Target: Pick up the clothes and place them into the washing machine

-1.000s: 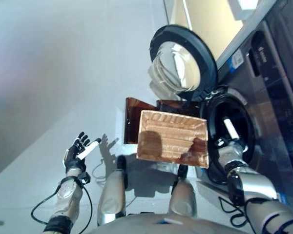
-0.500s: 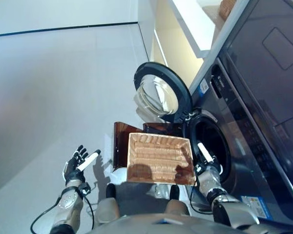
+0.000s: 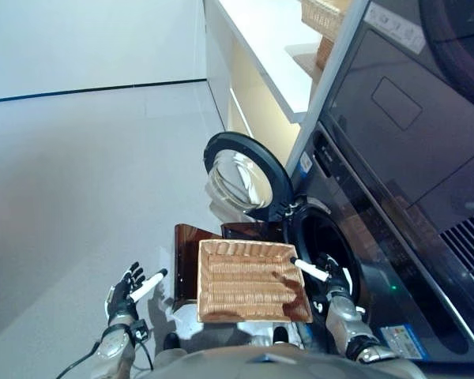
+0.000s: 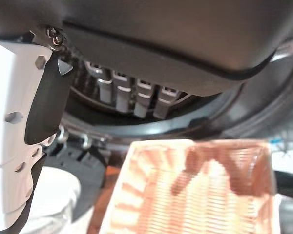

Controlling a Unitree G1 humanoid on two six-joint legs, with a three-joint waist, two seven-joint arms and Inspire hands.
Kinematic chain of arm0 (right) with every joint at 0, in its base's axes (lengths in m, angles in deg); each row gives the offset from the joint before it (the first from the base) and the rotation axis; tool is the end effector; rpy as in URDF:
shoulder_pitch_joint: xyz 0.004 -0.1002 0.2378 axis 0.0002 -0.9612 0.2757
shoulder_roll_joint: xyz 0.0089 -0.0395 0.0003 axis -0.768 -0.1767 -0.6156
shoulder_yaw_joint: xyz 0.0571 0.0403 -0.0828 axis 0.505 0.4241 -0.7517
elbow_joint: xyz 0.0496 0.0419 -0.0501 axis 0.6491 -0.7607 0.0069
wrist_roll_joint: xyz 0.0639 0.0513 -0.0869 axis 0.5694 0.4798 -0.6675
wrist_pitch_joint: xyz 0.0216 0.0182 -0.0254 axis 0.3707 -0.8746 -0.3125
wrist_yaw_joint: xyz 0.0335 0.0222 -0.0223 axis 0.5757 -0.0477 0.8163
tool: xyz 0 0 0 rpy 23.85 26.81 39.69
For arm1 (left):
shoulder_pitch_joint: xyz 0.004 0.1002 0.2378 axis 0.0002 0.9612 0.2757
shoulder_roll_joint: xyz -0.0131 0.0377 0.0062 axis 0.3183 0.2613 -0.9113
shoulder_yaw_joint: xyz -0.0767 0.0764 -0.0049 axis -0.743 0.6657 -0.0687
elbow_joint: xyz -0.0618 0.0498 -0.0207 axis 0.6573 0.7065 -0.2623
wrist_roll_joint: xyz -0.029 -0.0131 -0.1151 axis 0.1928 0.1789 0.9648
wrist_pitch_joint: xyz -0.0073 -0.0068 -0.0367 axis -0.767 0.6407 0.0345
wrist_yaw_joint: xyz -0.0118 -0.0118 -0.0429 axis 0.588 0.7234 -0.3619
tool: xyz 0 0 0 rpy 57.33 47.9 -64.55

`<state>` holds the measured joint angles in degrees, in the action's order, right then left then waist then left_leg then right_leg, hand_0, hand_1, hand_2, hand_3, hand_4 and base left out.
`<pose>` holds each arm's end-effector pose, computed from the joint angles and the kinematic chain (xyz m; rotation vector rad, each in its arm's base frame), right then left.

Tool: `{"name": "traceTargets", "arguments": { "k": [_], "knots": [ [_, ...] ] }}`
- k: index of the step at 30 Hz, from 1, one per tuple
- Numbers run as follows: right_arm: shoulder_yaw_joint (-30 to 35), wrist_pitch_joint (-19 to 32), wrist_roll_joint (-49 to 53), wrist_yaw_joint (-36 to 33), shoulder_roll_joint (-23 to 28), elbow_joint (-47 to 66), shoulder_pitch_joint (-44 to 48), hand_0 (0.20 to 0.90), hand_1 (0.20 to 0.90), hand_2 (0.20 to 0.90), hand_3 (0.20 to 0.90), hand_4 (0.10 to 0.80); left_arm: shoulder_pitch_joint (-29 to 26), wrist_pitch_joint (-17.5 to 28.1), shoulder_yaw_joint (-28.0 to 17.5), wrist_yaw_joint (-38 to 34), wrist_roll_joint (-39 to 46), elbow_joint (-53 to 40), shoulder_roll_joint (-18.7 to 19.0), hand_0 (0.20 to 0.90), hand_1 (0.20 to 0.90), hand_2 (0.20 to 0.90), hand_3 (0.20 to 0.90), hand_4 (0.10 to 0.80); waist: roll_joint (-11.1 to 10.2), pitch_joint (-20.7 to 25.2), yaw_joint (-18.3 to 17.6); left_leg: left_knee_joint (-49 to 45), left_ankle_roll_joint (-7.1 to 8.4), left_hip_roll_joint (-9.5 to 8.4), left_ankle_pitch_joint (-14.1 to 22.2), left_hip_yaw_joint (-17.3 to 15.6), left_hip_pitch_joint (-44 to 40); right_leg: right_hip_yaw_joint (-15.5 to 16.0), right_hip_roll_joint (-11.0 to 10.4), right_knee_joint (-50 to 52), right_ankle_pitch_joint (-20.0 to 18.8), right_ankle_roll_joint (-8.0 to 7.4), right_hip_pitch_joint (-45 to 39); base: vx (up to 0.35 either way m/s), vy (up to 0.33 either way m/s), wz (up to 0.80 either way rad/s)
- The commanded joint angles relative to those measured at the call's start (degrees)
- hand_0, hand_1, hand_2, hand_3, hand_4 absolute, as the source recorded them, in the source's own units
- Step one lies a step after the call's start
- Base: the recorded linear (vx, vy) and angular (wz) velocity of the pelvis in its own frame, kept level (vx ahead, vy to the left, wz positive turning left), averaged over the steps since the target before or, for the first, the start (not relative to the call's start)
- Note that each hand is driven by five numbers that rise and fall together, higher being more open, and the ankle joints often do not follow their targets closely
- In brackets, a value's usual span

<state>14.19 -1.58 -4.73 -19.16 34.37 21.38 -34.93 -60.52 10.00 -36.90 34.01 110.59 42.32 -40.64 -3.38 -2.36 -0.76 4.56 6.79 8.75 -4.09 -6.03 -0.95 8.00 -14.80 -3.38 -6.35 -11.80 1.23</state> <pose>0.1463 -0.2139 -0.1136 -0.0546 0.7722 -0.3906 0.0880 0.2333 -0.1116 -0.0757 0.7043 0.4006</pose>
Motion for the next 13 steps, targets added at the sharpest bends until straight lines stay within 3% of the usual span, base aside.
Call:
{"name": "traceTargets", "arguments": {
  "k": [1, 13],
  "knots": [
    [-0.99, 2.30, -4.76, -0.28, 3.73, 4.02, 0.98, 0.900, 0.900, 0.900, 0.900, 0.800, -3.97, 3.49, -1.16, -0.55, -2.14, -0.20, 1.30, 0.900, 0.900, 0.900, 0.900, 0.800, 0.00, 1.53, 0.46, 0.44, 2.51, 2.99, -2.66, 2.14, 3.03, 1.02, -4.27, 1.27, -4.18, -3.20, 1.50, 0.000, 0.000, 0.00],
    [0.38, 2.23, -5.08, 0.10, 1.43, -1.76, -3.41, 0.900, 0.900, 0.900, 0.900, 0.800, -4.38, 3.48, 0.25, -0.31, -3.71, 0.72, 0.40, 0.900, 0.900, 0.900, 0.900, 0.800, 0.29, 2.21, -0.73, 0.44, 2.42, 3.24, -2.52, 2.23, 1.73, 0.49, -3.88, 2.07, -3.65, -3.20, 0.78, 0.000, 0.000, 0.00]
  ]
}}
